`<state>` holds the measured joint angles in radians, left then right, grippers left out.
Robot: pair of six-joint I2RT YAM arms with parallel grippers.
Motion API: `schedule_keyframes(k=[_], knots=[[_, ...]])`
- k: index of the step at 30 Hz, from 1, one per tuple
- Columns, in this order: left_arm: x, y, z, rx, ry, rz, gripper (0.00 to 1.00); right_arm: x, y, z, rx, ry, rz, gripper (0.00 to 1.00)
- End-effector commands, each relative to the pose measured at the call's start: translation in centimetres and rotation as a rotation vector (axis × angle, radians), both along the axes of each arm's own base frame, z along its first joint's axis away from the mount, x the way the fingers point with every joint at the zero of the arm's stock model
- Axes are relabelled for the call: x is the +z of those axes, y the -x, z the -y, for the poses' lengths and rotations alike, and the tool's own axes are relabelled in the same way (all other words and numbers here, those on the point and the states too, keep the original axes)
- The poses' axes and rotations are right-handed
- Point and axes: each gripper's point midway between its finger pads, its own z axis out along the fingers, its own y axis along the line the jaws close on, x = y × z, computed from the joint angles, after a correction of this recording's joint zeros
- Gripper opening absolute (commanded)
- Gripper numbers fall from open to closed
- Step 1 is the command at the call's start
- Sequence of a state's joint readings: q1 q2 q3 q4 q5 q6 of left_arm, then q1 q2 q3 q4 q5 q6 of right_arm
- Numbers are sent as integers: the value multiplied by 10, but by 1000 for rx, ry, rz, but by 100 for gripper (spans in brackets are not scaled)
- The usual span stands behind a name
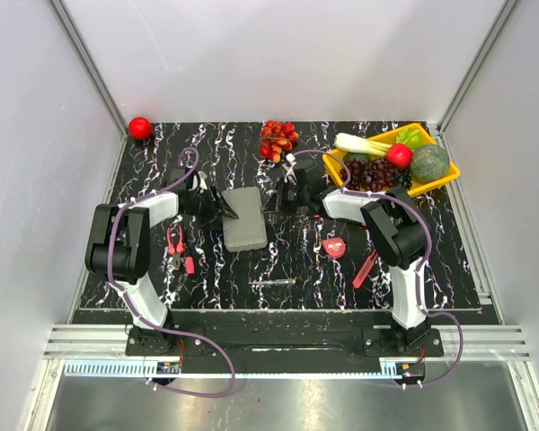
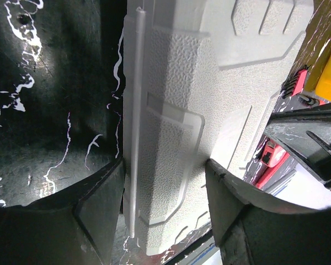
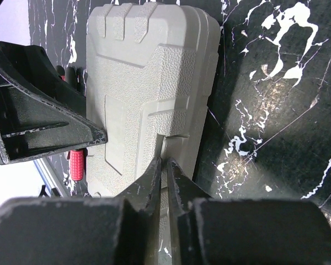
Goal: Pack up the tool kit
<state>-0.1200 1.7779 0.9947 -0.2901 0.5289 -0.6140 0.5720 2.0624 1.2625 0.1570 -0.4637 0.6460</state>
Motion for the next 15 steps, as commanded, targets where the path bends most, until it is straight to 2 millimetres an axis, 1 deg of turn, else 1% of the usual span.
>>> schedule_keyframes(k=[1,3,6,11,15], knots=[[-36,19,-5,-2,-75,-104,61,-34,16,0,32,68,-59,13],[-37,19,-6,0,-79,-106,61,-40,14,5,17,121,-58,14],[-41,23,-7,20,-78,-134,60,-55,10,24,-34,258,-55,14],[-45,33,-9,62,-84,-189,49,-73,6,53,-112,456,-41,13],[-53,43,-23,84,-170,-239,37,-80,5,75,-163,612,-15,9]])
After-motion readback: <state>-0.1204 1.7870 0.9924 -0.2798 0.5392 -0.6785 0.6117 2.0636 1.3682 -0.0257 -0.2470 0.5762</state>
